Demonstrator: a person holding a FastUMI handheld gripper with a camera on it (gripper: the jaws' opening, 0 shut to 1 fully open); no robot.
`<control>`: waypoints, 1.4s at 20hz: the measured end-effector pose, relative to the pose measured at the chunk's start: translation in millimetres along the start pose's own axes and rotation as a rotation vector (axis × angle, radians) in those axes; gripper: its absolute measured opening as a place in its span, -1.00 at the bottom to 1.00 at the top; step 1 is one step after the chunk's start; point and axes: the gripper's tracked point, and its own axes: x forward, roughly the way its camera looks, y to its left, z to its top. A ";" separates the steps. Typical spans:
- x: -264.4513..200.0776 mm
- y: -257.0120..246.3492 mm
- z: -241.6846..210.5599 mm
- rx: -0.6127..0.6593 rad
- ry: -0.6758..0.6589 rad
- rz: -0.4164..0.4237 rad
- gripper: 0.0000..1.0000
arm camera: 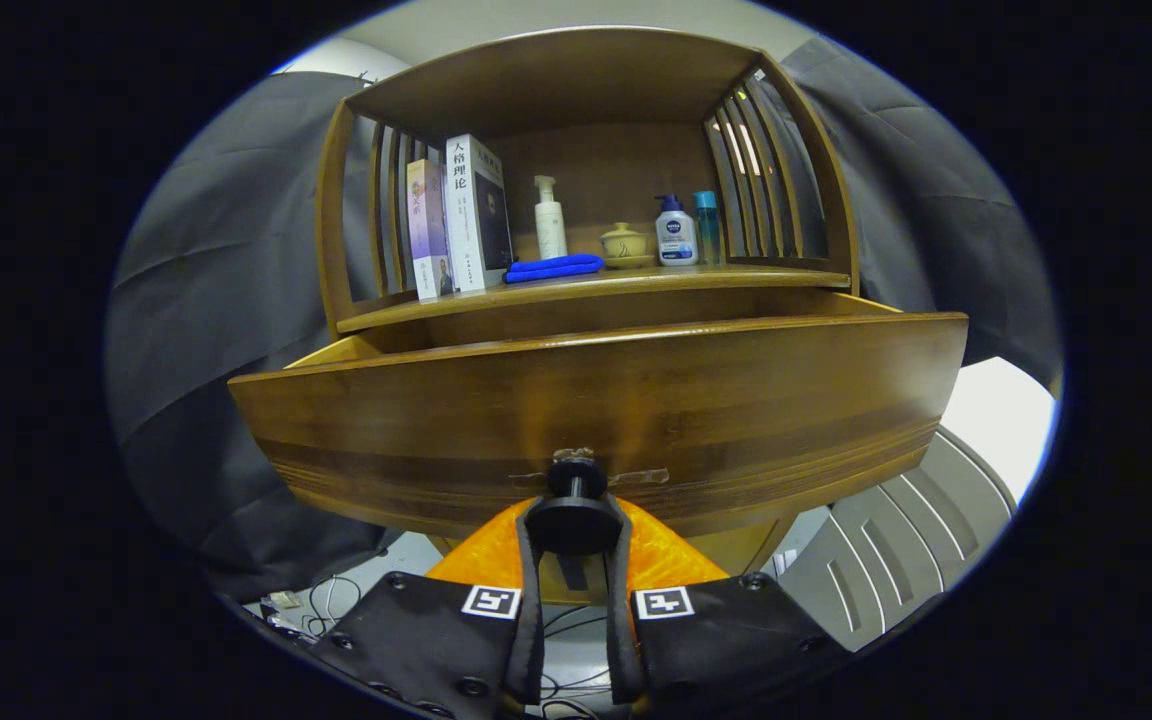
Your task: Pull open the drawer, take out the items inside it, and place them on the countertop above the cabinet.
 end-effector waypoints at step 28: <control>-68.2 -14.8 -20.2 -0.046 0.076 0.032 0.67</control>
